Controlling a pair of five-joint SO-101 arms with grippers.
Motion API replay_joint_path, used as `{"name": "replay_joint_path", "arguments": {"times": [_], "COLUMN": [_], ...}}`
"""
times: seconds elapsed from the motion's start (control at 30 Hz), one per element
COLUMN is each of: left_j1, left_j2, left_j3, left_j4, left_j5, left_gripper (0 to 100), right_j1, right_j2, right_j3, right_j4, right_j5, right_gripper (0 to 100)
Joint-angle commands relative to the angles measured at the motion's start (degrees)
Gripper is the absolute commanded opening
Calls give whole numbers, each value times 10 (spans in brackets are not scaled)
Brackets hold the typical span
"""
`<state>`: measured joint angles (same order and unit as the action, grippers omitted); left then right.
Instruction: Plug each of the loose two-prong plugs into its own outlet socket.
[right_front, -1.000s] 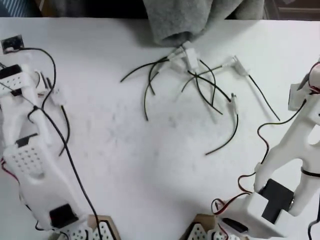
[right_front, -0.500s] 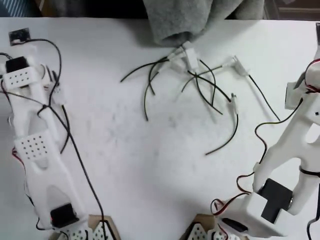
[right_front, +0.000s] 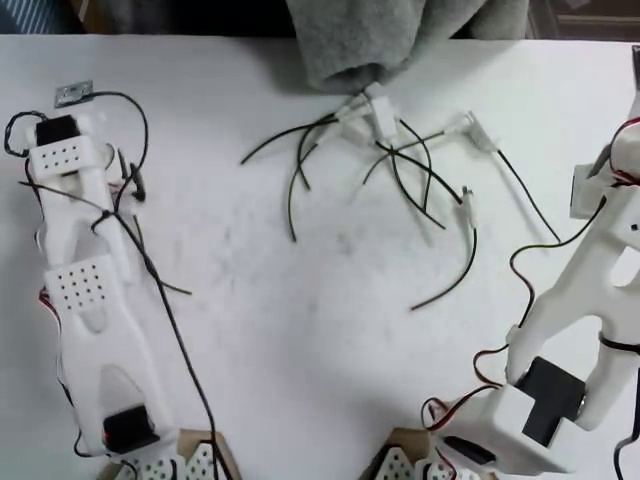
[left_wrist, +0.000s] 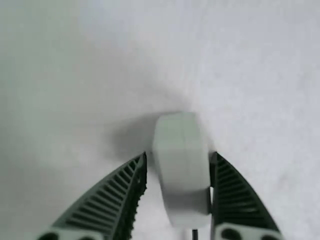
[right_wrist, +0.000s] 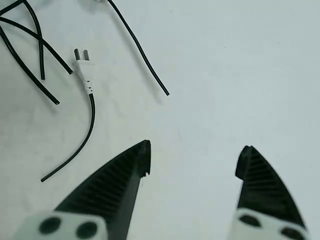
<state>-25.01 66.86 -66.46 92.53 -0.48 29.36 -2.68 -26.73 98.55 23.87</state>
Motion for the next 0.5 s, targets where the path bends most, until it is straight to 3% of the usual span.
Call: {"name": "replay_joint_path", "arguments": {"times": [0.0, 0.13, 0.33, 0.47], "left_j1": [4, 4, 3, 1], "left_j2": [-3, -22, -82, -134], "left_j3": [-16, -16, -16, -6], "left_j4": [5, 22, 77, 101], "left_j5": [0, -1, -4, -57], "left_gripper": [139, 18, 23, 23], "right_j1": [-1, -1, -1, 0], "right_j2": [-22, -22, -22, -22], "right_j3": [-20, -20, -20, -20], "right_j4": [-1, -1, -1, -1], "right_j5": [5, 5, 5, 5], "right_gripper": [272, 272, 271, 270]}}
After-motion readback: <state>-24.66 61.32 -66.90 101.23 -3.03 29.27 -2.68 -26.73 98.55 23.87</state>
